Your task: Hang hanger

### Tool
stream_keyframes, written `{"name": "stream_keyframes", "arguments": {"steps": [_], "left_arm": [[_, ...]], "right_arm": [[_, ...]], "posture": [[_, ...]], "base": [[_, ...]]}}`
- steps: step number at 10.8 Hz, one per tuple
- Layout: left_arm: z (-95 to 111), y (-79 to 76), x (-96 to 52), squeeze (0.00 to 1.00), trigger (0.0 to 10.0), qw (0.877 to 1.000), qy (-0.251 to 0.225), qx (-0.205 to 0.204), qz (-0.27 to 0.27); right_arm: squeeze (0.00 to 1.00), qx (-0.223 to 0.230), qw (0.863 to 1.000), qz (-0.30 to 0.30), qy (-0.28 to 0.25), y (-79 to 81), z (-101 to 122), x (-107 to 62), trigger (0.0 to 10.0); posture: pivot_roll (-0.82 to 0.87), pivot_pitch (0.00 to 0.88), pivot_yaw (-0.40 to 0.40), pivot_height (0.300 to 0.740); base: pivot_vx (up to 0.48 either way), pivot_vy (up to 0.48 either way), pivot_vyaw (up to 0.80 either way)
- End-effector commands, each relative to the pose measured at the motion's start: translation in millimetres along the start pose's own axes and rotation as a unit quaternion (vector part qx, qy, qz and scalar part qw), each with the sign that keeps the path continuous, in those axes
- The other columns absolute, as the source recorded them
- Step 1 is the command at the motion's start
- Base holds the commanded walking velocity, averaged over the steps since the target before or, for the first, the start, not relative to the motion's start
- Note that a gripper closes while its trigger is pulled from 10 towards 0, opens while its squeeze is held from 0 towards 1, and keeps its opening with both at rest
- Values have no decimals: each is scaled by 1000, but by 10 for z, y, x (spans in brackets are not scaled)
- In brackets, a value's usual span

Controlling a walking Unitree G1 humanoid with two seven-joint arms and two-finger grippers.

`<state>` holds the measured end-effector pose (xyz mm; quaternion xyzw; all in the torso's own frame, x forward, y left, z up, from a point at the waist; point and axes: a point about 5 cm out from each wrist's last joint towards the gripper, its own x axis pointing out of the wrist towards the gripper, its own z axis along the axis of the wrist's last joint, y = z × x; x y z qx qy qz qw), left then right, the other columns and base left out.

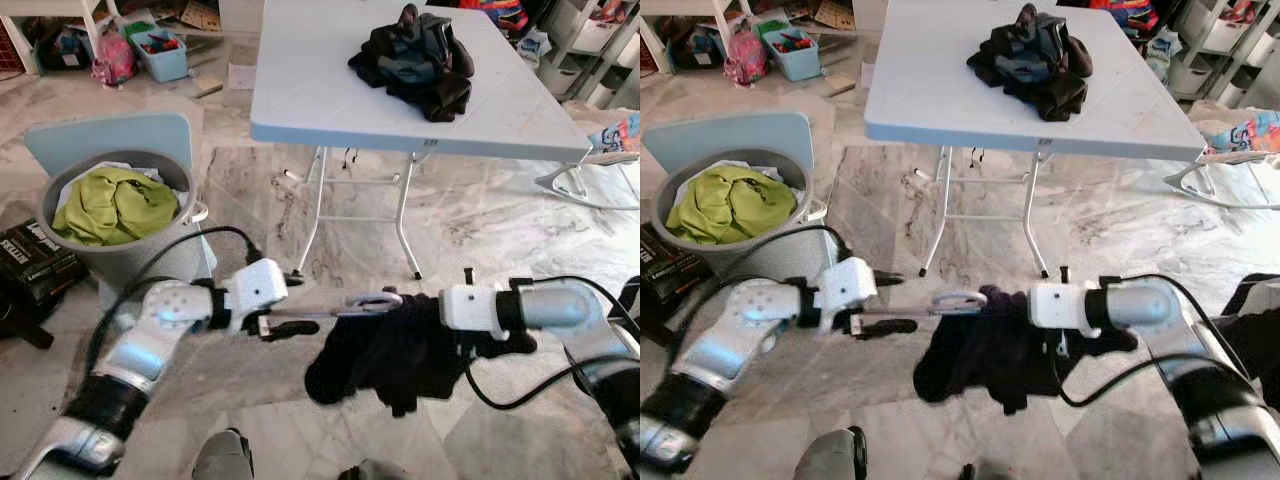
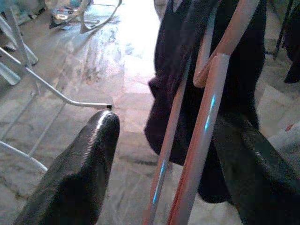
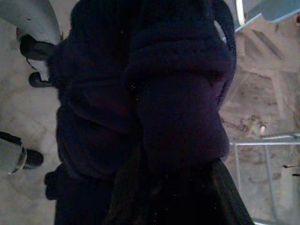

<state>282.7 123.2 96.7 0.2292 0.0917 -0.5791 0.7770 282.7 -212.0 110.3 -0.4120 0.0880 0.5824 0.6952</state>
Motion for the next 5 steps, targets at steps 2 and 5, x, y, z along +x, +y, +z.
{"name": "stream_keyframes", "arguments": {"steps": [2,5], "left_arm": [[85,35,90,0,0,999,-7,32,-17],[97,68,211,0,0,998,-9,53,-20]], "right_arm": [[0,-27,1000,0,-3,-65,44,14,10000],[0,-43,999,-20,2,-134,49,45,10000]], "posture": [[-67,63,-71,740],[-73,61,-64,740]], "base": [[0,0,0],[0,0,0]]}}
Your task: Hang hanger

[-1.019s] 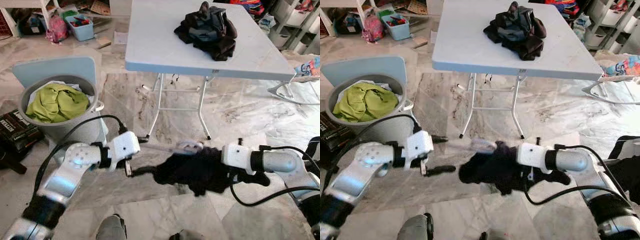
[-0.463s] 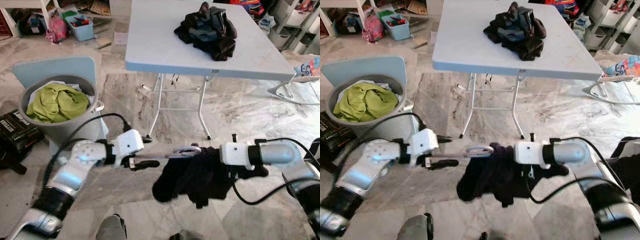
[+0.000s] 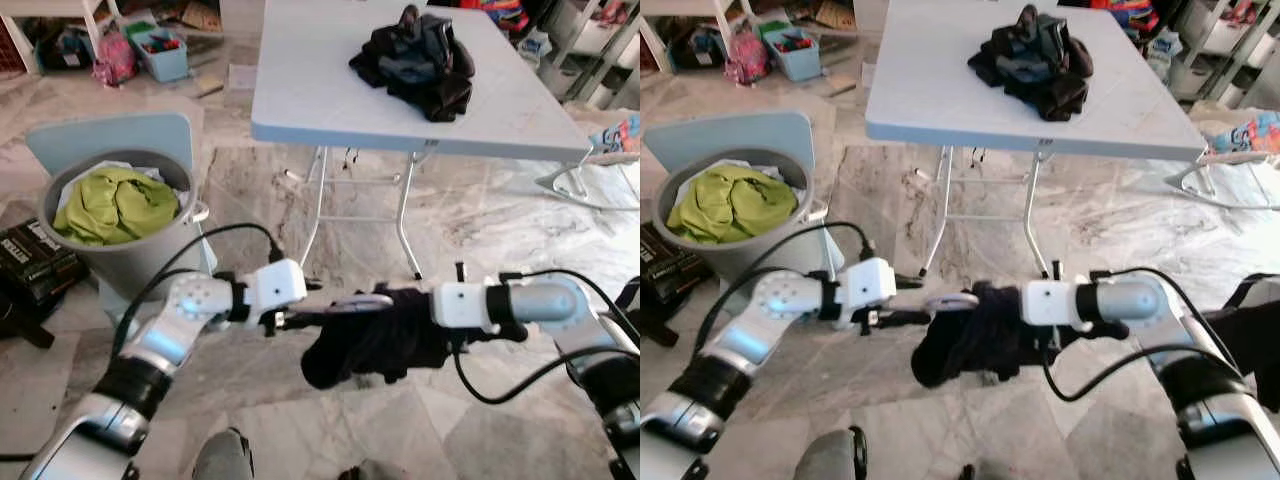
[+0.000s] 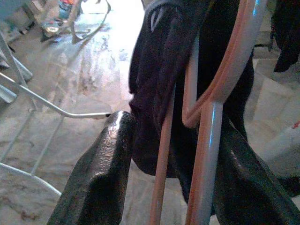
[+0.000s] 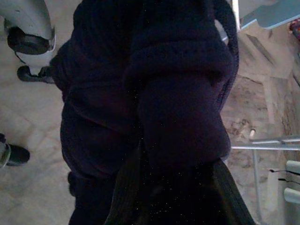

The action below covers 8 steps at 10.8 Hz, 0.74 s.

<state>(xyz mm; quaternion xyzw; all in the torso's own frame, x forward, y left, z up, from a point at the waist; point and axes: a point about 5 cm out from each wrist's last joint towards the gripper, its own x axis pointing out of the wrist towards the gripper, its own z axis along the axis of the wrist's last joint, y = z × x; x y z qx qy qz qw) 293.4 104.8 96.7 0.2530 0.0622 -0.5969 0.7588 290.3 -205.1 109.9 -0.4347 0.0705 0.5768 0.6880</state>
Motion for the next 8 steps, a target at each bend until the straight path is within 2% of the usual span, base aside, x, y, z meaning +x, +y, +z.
{"name": "stream_keyframes", "arguments": {"steps": [1,8], "left_arm": [[21,12,33,0,0,1000,5,15,-7],[-62,32,37,0,0,999,25,44,2]], "right_arm": [[0,-13,1000,-19,-4,-104,33,-33,10000],[0,-34,999,-39,-2,-160,61,59,10000]], "posture": [[-73,59,-64,740],[-71,46,-73,740]], "base": [[0,0,0],[0,0,0]]}}
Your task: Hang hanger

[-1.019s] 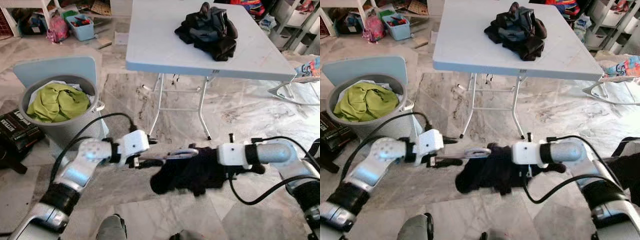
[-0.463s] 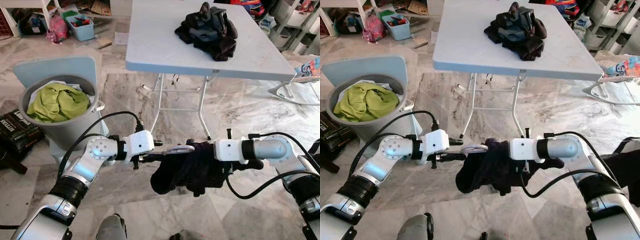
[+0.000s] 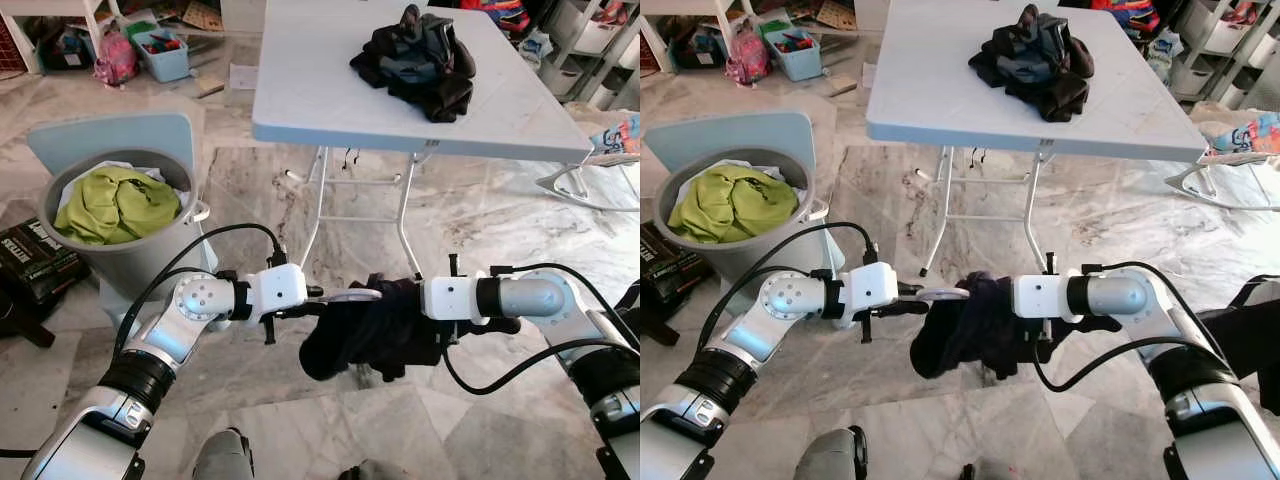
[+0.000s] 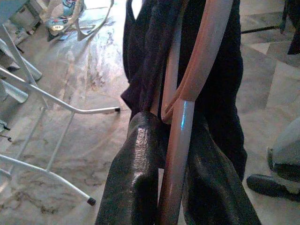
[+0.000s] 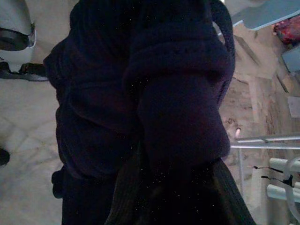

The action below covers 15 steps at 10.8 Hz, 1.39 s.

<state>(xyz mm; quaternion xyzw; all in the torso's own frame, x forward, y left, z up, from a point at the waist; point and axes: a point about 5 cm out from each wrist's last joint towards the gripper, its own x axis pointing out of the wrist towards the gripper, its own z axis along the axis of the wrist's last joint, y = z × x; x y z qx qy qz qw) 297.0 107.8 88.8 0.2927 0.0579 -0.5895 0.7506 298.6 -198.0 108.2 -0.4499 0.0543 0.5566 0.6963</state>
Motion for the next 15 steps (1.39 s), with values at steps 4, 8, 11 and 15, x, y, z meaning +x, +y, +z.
{"name": "stream_keyframes", "arguments": {"steps": [4,8,11,15], "left_arm": [[-41,24,22,0,0,1000,0,-5,11],[-100,-2,18,0,0,999,-14,-41,31],[-90,-8,50,0,0,992,-53,-86,76],[-86,-17,89,0,0,988,-64,-98,99]], "right_arm": [[0,-8,999,-41,-13,-150,42,-14,10000],[757,4,998,-64,-28,-208,74,31,10000],[1000,12,994,-101,-36,-353,97,29,10000],[1000,41,982,-179,-46,-534,104,4,10000]], "posture": [[-73,27,-63,740],[-67,36,-69,740],[-65,36,-71,740],[-58,36,-69,740]], "base": [[0,0,0],[0,0,0],[0,0,0],[0,0,0]]}}
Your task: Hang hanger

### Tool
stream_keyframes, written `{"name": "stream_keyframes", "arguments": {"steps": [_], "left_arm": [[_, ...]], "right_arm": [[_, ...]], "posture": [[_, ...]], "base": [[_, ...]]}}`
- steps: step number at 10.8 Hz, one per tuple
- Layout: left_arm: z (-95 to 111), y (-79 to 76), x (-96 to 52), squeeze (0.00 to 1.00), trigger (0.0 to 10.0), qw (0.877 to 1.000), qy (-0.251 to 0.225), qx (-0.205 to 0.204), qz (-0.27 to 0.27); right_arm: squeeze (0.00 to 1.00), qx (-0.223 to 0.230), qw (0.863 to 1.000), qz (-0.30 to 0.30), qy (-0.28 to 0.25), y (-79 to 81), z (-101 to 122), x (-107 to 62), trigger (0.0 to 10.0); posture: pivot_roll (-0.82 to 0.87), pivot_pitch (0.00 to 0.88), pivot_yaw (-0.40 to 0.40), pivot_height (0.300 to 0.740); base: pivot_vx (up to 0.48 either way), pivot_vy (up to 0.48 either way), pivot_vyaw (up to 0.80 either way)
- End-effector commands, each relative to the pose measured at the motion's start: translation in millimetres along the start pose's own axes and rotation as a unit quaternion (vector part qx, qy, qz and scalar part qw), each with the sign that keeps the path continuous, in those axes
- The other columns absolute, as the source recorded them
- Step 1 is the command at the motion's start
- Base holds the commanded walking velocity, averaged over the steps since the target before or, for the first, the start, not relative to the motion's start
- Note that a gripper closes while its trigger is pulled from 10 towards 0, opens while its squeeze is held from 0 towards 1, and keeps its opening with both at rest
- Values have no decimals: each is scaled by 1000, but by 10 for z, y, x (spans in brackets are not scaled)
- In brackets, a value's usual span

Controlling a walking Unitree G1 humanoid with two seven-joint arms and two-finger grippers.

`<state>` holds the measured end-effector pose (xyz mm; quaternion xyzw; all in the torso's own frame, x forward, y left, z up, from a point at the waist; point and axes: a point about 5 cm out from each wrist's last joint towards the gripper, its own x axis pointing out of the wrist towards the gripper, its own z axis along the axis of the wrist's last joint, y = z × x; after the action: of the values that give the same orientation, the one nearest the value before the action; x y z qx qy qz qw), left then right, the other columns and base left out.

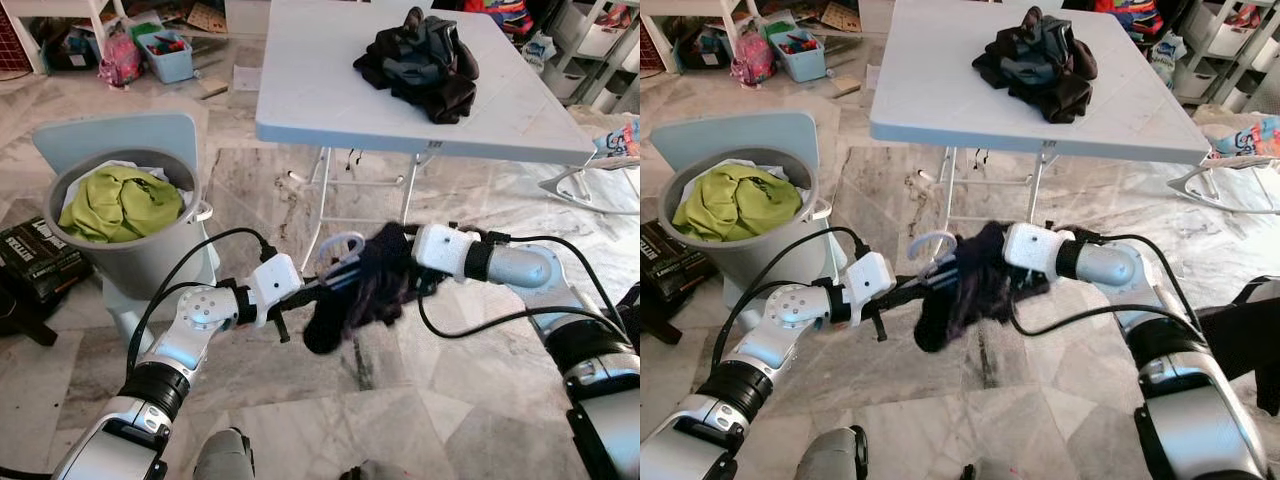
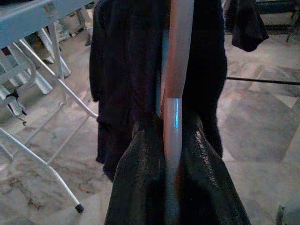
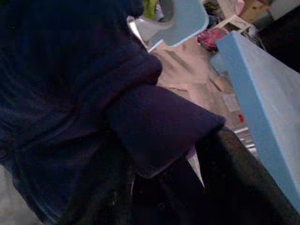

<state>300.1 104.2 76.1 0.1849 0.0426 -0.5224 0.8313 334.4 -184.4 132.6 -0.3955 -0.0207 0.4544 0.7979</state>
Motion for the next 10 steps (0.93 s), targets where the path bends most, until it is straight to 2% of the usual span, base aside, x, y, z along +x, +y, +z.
{"name": "stream_keyframes", "arguments": {"steps": [1,4,8,10], "left_arm": [[28,14,19,0,0,1000,-8,1,9],[18,45,11,0,0,999,-10,-4,31],[32,129,18,0,0,997,-14,-11,75],[138,253,8,0,0,992,-37,-8,123]], "right_arm": [[1000,11,999,-38,-7,-126,27,-13,10000],[1000,47,998,-48,-9,-134,-8,-45,10000],[1000,82,989,-122,-11,-239,-39,-136,10000],[1000,150,974,-167,12,-178,-200,-265,10000]], "posture": [[-54,35,-63,740],[-51,38,-61,740],[-50,39,-61,740],[-50,42,-67,740]], "base": [[0,0,0],[0,0,0],[0,0,0],[0,0,0]]}}
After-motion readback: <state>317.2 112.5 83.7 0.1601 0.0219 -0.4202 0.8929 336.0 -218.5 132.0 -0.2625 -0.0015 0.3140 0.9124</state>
